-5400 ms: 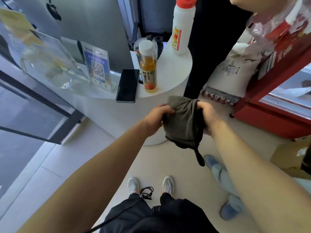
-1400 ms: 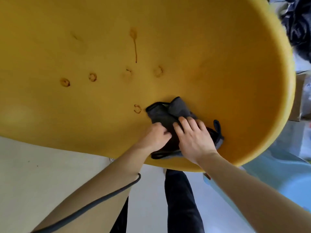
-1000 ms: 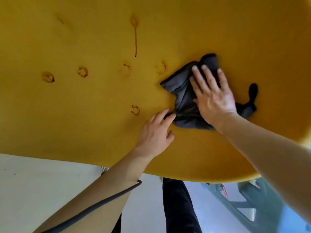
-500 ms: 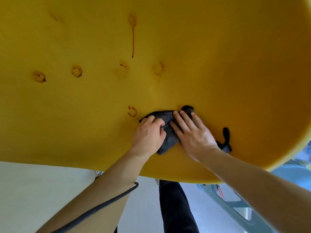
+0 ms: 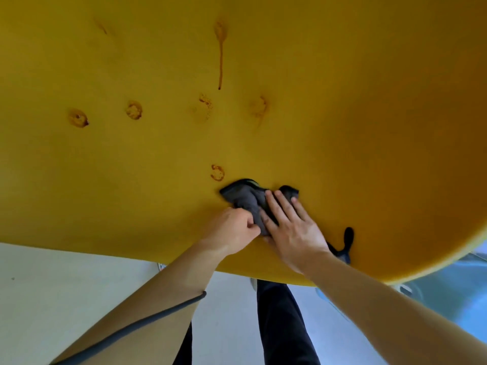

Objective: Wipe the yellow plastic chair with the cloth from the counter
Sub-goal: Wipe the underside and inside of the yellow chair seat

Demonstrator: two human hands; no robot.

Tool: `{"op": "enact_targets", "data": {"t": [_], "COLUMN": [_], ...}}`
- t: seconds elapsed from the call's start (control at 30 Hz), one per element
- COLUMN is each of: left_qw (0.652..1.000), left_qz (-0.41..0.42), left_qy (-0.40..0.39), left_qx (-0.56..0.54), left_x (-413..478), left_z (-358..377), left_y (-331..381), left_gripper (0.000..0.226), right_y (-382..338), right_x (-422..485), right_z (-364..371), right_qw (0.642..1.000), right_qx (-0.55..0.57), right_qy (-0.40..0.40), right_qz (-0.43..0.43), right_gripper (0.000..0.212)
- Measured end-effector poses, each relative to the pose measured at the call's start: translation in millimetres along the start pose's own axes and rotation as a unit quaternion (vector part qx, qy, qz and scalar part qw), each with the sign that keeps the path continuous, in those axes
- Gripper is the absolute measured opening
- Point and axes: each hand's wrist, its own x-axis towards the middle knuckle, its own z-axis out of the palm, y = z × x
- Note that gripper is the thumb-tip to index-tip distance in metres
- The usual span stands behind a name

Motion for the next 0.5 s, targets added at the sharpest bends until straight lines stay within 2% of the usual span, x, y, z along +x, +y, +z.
{"op": "enact_targets", "data": {"t": [0.07,0.1,0.13,0.2,0.3,0.33,0.43,0.5], "left_qw": [1.0,1.0,1.0,1.0,0.995,0.992,0.971,0.959], "left_qz": [-0.003,0.001,0.004,0.002,-0.018,-0.026,-0.06,-0.088], "left_qy": [-0.021,-0.024,-0.02,0.019,0.094,0.121,0.228,0.264], "left_qx": [0.005,0.008,0.01,0.017,0.003,-0.011,-0.044,-0.05], "left_x": [-6,-7,-6,-1,5,6,3,-1], "left_z": [-6,-10,-15,-24,-32,-33,-40,-46], "left_y": [-7,-9,-9,-10,-18,-23,-37,-45], "left_gripper": [0.016,0.01,0.014,0.019,0.012,0.01,0.008,0.011], "right_y": [30,52,76,112,103,87,12,-28], "right_x": [15,28,42,73,120,133,134,104], "right_z": [-12,-24,-40,-78,-108,-103,-42,-6], "right_qw": [0.996,0.989,0.978,0.951,0.927,0.933,0.978,0.99], "right_qx": [-0.077,-0.096,-0.097,-0.098,-0.052,-0.022,0.021,0.034], "right_qy": [0.048,0.107,0.161,0.227,0.297,0.299,0.195,0.135], "right_qz": [-0.009,0.025,0.086,0.188,0.221,0.198,0.074,-0.011], "right_gripper": [0.058,0.061,0.062,0.057,0.059,0.061,0.064,0.063]}}
